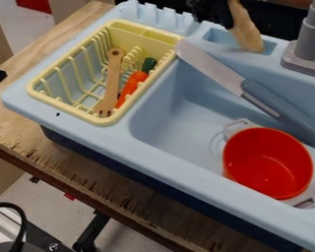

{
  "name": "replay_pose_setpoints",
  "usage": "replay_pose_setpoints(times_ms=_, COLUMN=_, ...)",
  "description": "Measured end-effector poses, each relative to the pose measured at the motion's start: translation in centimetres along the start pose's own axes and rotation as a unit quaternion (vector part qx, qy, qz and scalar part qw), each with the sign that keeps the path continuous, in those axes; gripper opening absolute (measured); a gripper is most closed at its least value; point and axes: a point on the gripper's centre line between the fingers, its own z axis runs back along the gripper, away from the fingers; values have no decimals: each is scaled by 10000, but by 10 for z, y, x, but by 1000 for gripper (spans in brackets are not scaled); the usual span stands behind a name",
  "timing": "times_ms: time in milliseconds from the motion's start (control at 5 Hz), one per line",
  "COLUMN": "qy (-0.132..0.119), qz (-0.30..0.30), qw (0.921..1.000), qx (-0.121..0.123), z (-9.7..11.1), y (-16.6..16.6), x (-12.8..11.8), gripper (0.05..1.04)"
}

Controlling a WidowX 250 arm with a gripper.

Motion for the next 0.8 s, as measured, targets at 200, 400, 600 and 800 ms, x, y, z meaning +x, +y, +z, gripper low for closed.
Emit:
replay_pose_setpoints(times_ms=200, qy=-78, qz=3, qw=10000, qx=42, z=0, y=1, x=2, gripper=695)
replay_pose_setpoints(times_ms=400, qy=-68, qz=18, qw=9999, qx=89, z=-1, y=3, x=2, gripper=952)
replay_pose_setpoints(times_ms=600, qy=-208, qz=-165, qw=9996, qx=54, z=-4, y=3, x=0, gripper=1000)
replay_pose_setpoints(times_ms=800, qy=-201, qz=-247, qw=9995, qx=67, z=-4, y=7, x=-5, gripper=1000)
